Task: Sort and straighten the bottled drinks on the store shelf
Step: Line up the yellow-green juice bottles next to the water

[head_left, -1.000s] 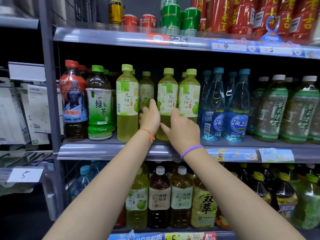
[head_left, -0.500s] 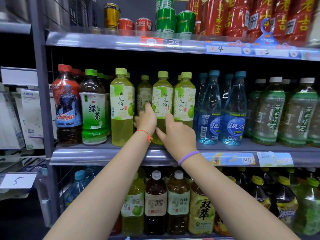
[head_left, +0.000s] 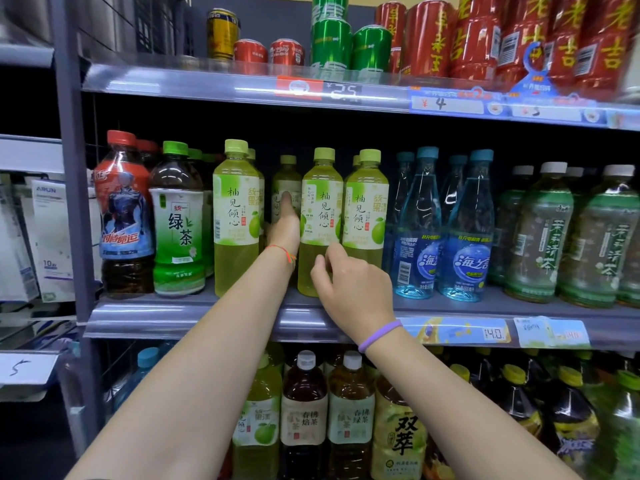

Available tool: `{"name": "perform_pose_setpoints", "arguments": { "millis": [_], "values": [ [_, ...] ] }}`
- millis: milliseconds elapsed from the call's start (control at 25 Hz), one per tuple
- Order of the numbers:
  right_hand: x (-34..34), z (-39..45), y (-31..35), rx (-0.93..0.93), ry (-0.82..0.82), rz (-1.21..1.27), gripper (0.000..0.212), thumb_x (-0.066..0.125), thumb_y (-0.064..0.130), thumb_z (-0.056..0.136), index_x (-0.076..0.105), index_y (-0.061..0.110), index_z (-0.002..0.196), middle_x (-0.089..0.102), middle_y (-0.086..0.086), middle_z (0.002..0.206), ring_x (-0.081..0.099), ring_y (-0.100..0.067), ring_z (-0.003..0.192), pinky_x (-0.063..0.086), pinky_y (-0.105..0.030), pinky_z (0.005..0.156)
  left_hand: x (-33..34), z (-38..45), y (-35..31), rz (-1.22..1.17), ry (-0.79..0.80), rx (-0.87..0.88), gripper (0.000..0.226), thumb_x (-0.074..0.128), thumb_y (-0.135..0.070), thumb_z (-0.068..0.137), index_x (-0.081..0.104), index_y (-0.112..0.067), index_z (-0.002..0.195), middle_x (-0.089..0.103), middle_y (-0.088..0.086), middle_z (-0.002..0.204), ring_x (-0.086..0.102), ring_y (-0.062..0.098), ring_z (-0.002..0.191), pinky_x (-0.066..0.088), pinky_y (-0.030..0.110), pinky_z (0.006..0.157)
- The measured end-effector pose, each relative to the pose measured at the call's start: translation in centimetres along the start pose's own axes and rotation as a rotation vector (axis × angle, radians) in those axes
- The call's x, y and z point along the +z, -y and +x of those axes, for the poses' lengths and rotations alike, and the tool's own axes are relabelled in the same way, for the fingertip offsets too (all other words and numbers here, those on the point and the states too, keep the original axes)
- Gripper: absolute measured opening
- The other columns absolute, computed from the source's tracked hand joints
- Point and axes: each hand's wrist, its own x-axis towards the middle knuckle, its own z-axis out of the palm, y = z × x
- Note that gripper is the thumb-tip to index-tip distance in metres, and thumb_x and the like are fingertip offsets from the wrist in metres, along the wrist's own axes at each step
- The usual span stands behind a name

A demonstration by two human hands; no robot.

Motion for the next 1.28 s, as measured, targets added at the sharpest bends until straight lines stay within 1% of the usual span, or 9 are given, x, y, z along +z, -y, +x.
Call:
{"name": "perform_pose_setpoints", "arguments": {
  "millis": [80,240,440,600,760,880,1000,1160,1280],
  "values": [
    [0.1,0.0,-0.1,-0.002,-0.003,0.015,0.033,0.037,0.035,0.092,0.052,0.014,0.072,0.048,0.002,0.044,0.043,-0.023,0.033,0.028,-0.023,0.034,-0.5,-2.5,-1.3,0.006,0.022,0.055,0.103,0.039,-0.083,0.077,0.026,-0.018,0.156,0.035,0.012,0.157,0.039,0.033,0.141,0.03,0.047,0.117],
    [0.2,-0.2,0.1,0.002,-0.022,0.035,0.032,0.039,0.034,0.09,0.052,0.013,0.071,0.048,0.001,0.042,0.044,-0.026,0.033,0.026,-0.022,0.036,-0.4,-2.2,-1.5,0.04,-0.026,0.014,0.106,0.045,-0.082,0.079,0.024,-0.012,0.155,0.04,0.013,0.153,0.04,0.035,0.139,0.032,0.047,0.116],
    [0.2,-0.3,0.1,0.0,-0.017,0.047,0.03,0.037,0.034,0.091,0.053,0.012,0.076,0.048,0.002,0.044,0.044,-0.025,0.034,0.025,-0.021,0.036,-0.3,-3.5,-1.1,0.007,-0.017,0.041,0.139,0.035,-0.096,0.041,0.017,-0.021,0.156,0.036,0.01,0.156,0.036,0.034,0.142,0.027,0.054,0.117],
    [0.4,-0.5,0.5,0.007,0.015,0.031,0.028,0.036,0.033,0.09,0.053,0.012,0.082,0.049,0.002,0.045,0.046,-0.026,0.034,0.027,-0.022,0.036,-0.5,-4.1,-0.2,0.007,0.002,0.06,0.134,0.034,-0.1,0.038,0.037,-0.023,0.148,0.046,0.007,0.148,0.046,0.031,0.133,0.034,0.053,0.112],
    [0.2,-0.5,0.4,0.016,0.018,0.032,0.024,0.039,0.03,0.089,0.052,0.012,0.082,0.048,0.003,0.045,0.036,-0.022,0.035,0.013,-0.018,0.038,-1.3,-3.9,0.5,-0.021,0.089,0.104,0.139,0.03,-0.111,0.031,0.049,-0.029,0.142,0.051,0.0,0.145,0.048,0.021,0.129,0.033,0.046,0.112],
    [0.3,-0.7,0.3,0.018,0.02,0.029,0.019,0.044,0.028,0.089,0.052,0.012,0.081,0.047,0.003,0.046,0.034,-0.02,0.037,0.014,-0.019,0.038,-2.2,-6.1,-0.4,-0.015,0.18,0.186,0.09,0.027,-0.089,0.078,0.06,-0.025,0.133,0.061,-0.005,0.125,0.054,0.006,0.103,0.035,0.033,0.094],
    [0.3,-0.8,0.2,0.012,-0.02,0.058,0.018,0.044,0.025,0.09,0.053,0.011,0.083,0.05,0.002,0.053,0.044,-0.021,0.041,0.028,-0.025,0.036,-2.2,-5.6,-0.1,-0.086,0.156,0.24,0.063,0.032,-0.066,0.094,0.055,-0.022,0.133,0.061,-0.003,0.125,0.056,0.013,0.111,0.04,0.036,0.095],
    [-0.8,-0.1,-0.5,0.131,-0.202,0.112,0.025,0.056,0.016,0.082,0.055,0.005,0.104,0.055,-0.01,0.097,0.053,-0.027,0.084,0.044,-0.036,0.066,-2.0,-5.3,-0.3,-0.091,0.097,0.218,0.062,0.04,-0.059,0.096,0.036,-0.018,0.143,0.047,-0.004,0.122,0.045,0.016,0.113,0.033,0.032,0.099],
    [-1.4,0.0,-1.4,0.218,-0.233,0.086,0.044,0.059,0.014,0.078,0.051,0.0,0.118,0.049,-0.017,0.117,0.046,-0.032,0.105,0.039,-0.041,0.088,-1.5,-5.2,-0.2,-0.088,0.193,0.163,0.081,0.038,-0.08,0.071,0.058,-0.023,0.125,0.068,0.0,0.118,0.062,0.023,0.113,0.047,0.043,0.102]
  ]
}}
